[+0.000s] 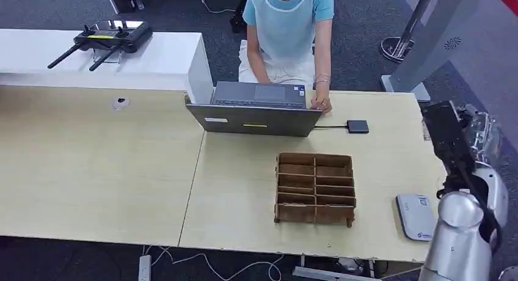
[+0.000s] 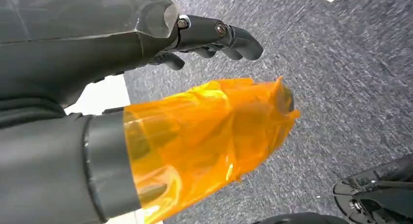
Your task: Pass the card to the sensor for recognition and then transmit it.
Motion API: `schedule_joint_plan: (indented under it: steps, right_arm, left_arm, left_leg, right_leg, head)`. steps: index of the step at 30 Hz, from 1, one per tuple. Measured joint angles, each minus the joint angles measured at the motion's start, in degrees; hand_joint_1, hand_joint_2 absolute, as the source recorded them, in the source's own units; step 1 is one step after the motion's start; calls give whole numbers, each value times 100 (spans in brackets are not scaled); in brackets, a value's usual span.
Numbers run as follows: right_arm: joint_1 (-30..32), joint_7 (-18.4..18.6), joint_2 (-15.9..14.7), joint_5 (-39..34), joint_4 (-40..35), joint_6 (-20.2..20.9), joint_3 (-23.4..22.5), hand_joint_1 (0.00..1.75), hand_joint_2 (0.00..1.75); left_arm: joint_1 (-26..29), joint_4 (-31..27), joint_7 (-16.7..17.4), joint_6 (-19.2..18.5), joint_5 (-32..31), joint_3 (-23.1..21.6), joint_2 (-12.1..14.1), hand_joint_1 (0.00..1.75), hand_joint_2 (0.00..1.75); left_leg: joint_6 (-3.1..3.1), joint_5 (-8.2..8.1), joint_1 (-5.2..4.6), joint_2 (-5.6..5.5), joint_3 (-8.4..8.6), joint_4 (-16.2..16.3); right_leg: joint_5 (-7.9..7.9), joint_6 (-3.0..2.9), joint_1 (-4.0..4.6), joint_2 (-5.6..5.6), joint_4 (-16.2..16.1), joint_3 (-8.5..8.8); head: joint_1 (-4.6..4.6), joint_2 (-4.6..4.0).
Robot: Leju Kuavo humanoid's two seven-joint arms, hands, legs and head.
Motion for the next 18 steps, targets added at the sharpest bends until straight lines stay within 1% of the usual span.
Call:
schedule_joint_plan:
  steps: [2,5,7,9,10,11,12,15,18]
  right_arm:
    - [-486,94,-81,196,192,24,299,175,175]
    - [-1141,232,-111,588,512,153,706,175,175]
    - [-1439,240,-146,863,724,195,971,175,175]
    - [-1860,166,-210,1147,1078,230,1366,175,175]
    - [-2128,83,-251,1236,1340,243,1635,175,175]
    - [-2337,52,-269,1272,1489,243,1775,175,175]
    - [-2622,11,-295,1348,1826,240,2094,175,175]
    - [-3232,83,-301,1525,2493,232,2680,175,175]
    - [-3596,135,-253,1623,3015,214,3107,175,175]
  left_arm:
    - [-4,0,-7,-7,-85,0,2,0,0]
    - [-8,0,-17,-22,-234,0,2,0,0]
    - [-13,2,-46,-35,-302,0,2,0,0]
    - [-17,2,-66,-61,-382,0,2,0,0]
    - [-19,0,-77,-76,-441,0,2,0,0]
    - [-19,0,-90,-83,-474,0,2,0,0]
    - [-21,0,-111,-90,-551,0,4,0,0]
    - [-22,0,-127,-111,-693,0,7,0,0]
    - [-26,-6,-170,-133,-734,0,7,0,0]
  left_leg:
    - [-6,6,0,0,1,0]
    - [-6,7,1,1,2,0]
    - [-9,10,1,-1,0,0]
    - [-10,12,2,-1,0,0]
    - [-10,12,2,-1,-2,0]
    - [-10,12,2,-1,-1,0]
    - [-11,13,3,-2,-1,0]
    - [-11,13,4,-4,-1,0]
    - [-11,13,6,-9,-3,0]
  right_leg:
    - [5,-1,0,1,0,-1]
    - [8,-5,1,3,4,-3]
    - [8,-5,1,3,5,-4]
    - [9,-5,1,3,7,-5]
    - [9,-6,1,3,8,-6]
    - [9,-6,1,3,9,-7]
    - [9,-6,1,3,10,-8]
    - [9,-6,1,1,10,-9]
    - [8,-6,3,-3,10,-9]
  head:
    - [-2,-2]
    - [-2,-2]
    - [-2,-2]
    - [-2,0]
    - [0,-2]
    - [-2,-2]
    - [0,-2]
    - [-2,-2]
    - [0,0]
